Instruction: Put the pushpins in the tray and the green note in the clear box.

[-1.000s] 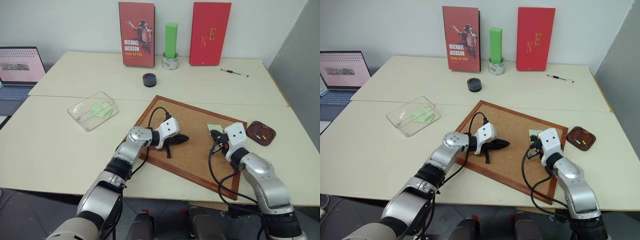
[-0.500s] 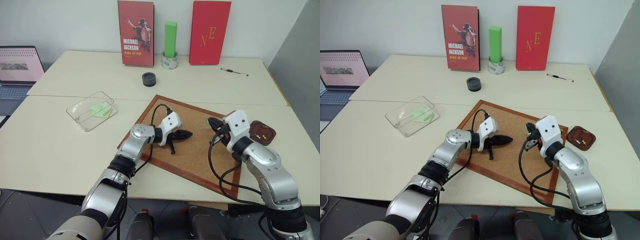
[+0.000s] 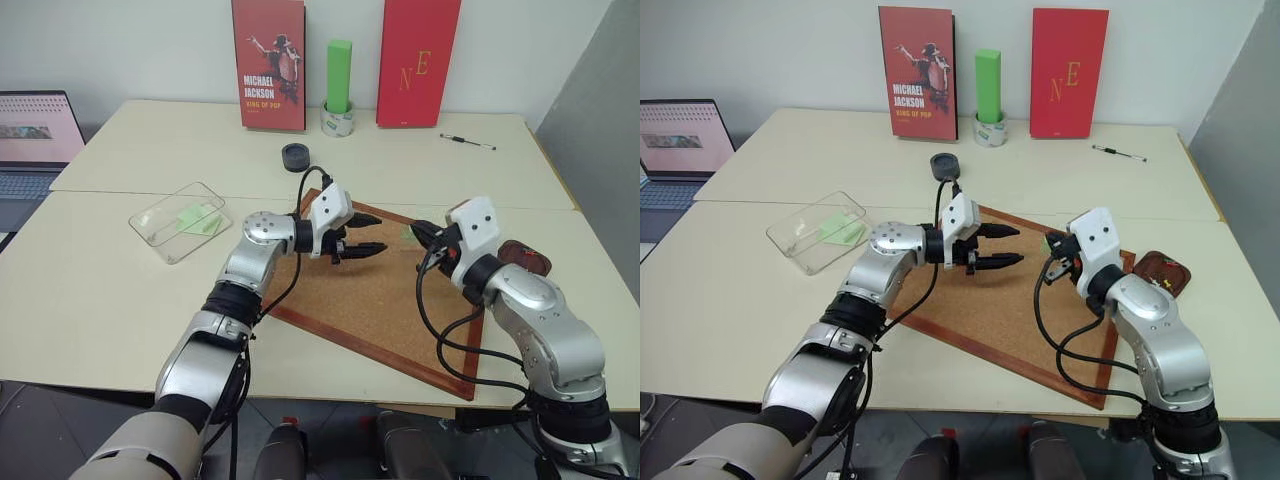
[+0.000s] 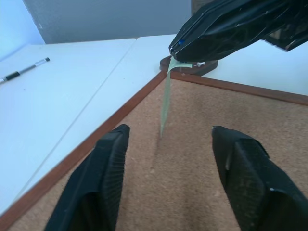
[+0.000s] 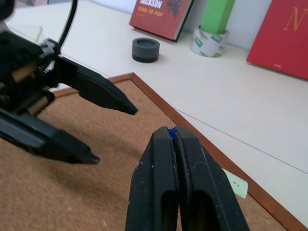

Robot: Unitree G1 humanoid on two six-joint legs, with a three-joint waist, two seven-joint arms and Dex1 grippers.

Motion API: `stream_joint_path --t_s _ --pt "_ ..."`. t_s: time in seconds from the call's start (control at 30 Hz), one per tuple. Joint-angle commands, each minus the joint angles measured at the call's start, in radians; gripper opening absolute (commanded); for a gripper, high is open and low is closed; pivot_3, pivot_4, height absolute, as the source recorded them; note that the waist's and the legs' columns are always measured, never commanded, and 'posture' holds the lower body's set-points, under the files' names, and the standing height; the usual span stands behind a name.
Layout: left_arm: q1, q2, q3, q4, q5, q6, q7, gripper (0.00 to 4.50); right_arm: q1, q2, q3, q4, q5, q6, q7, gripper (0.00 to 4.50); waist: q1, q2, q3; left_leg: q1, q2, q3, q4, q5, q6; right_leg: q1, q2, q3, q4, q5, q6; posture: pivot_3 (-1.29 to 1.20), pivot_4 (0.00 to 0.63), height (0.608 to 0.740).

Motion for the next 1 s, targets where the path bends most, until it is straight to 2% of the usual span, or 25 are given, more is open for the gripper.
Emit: stream_joint_path --t_s 0.03,0.3,0.4,0.9,1.0 --pt "-0.065 -0.033 0.000 0.067 0.020 -0.082 0.020 3.38 -0.052 0.016 -0.042 -0.069 0.068 0.073 -0.012 0.00 0.000 0.000 0.000 0.000 0.000 0.000 0.000 0.000 0.000 0.000 0.000 0.000 0.000 0.000 0.000 0.00 0.150 0.740" --pt "-0.142 -0.099 0.017 0.208 0.043 -0.152 0.064 3.38 -0.101 0.036 -0.045 -0.082 0.123 0.142 -0.040 0.00 0.000 0.000 0.000 -0.001 0.000 0.000 0.000 0.000 0.000 0.000 0.000 0.000 0.000 0.000 0.000 0.00 0.150 0.740" --pt "-0.162 -0.104 0.024 0.245 0.045 -0.171 0.069 2.92 -0.106 0.040 -0.041 -0.082 0.127 0.144 -0.050 0.00 -0.001 0.000 0.000 -0.001 0.000 0.000 0.000 0.000 0.000 0.000 0.000 0.000 0.000 0.000 0.000 0.00 0.150 0.740" --pt "-0.156 -0.104 0.043 0.278 0.041 -0.181 0.016 0.03 -0.116 0.059 -0.017 -0.070 0.151 0.140 -0.075 0.00 -0.001 0.000 0.000 -0.001 0.000 0.000 0.000 0.000 0.000 0.000 0.000 0.000 0.000 0.000 0.000 0.00 0.150 0.740" --pt "-0.154 -0.101 0.040 0.282 0.050 -0.190 0.020 0.03 -0.118 0.060 -0.016 -0.069 0.152 0.138 -0.076 0.00 -0.001 0.000 0.000 -0.001 0.000 0.000 0.000 0.000 0.000 0.000 0.000 0.000 0.000 0.000 0.000 0.00 0.150 0.740"
